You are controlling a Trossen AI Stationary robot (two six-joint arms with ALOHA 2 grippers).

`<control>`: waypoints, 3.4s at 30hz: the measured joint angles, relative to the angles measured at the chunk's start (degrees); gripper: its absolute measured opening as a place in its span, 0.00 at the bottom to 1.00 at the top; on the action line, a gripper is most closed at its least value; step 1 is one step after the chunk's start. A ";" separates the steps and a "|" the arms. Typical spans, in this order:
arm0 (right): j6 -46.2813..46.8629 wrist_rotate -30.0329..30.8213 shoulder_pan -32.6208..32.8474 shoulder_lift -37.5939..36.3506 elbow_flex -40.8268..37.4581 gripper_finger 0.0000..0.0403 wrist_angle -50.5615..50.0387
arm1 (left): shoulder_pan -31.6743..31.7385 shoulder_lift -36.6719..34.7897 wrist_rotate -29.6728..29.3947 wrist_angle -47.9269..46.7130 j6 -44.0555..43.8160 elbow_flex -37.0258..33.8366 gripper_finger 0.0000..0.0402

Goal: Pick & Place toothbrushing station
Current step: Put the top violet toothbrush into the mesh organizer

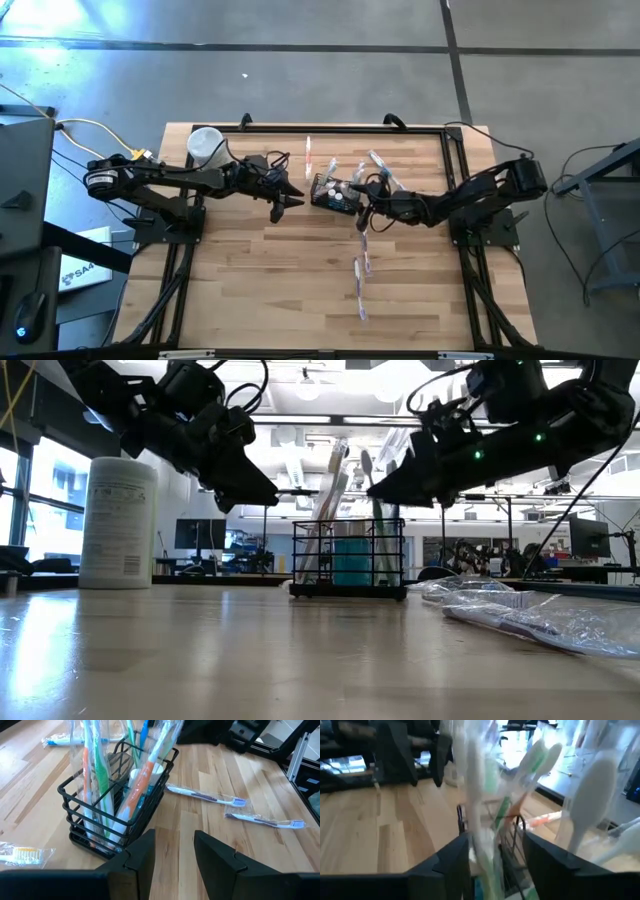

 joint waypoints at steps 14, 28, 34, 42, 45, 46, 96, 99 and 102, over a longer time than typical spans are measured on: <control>-2.97 -0.32 1.03 -13.58 -0.02 0.54 -11.01 | 0.01 0.00 -0.01 -0.01 0.00 0.00 0.34; 11.53 -20.03 7.14 -29.74 0.00 0.53 -37.31 | 0.00 -0.02 -0.02 -1.31 -0.02 0.00 0.34; 24.14 -26.71 7.15 -28.74 1.56 0.53 -47.39 | 0.00 -0.02 -0.02 -1.32 -0.57 0.00 0.34; 28.46 -29.31 7.15 -24.31 7.63 0.53 -59.77 | 0.00 -0.02 -0.02 -1.31 -1.51 0.00 0.34; 28.56 -29.34 7.15 -21.03 11.19 0.53 -65.36 | 0.00 -0.02 -0.02 -1.34 -1.51 0.00 0.34; 28.84 -29.29 7.17 -19.58 12.45 0.53 -66.84 | 0.02 -0.02 -0.02 -1.42 -1.51 0.00 0.34; 45.69 -15.10 15.57 5.42 24.79 0.03 -90.09 | -2.76 -0.02 3.36 -4.32 -6.34 0.00 0.34; 46.36 -11.58 18.31 3.24 26.84 0.03 -95.73 | -5.13 -0.02 4.25 -4.18 -7.28 0.00 0.34; 45.04 -7.72 21.94 2.30 29.96 0.02 -101.37 | -8.19 -0.02 4.38 -3.05 -9.61 0.02 0.34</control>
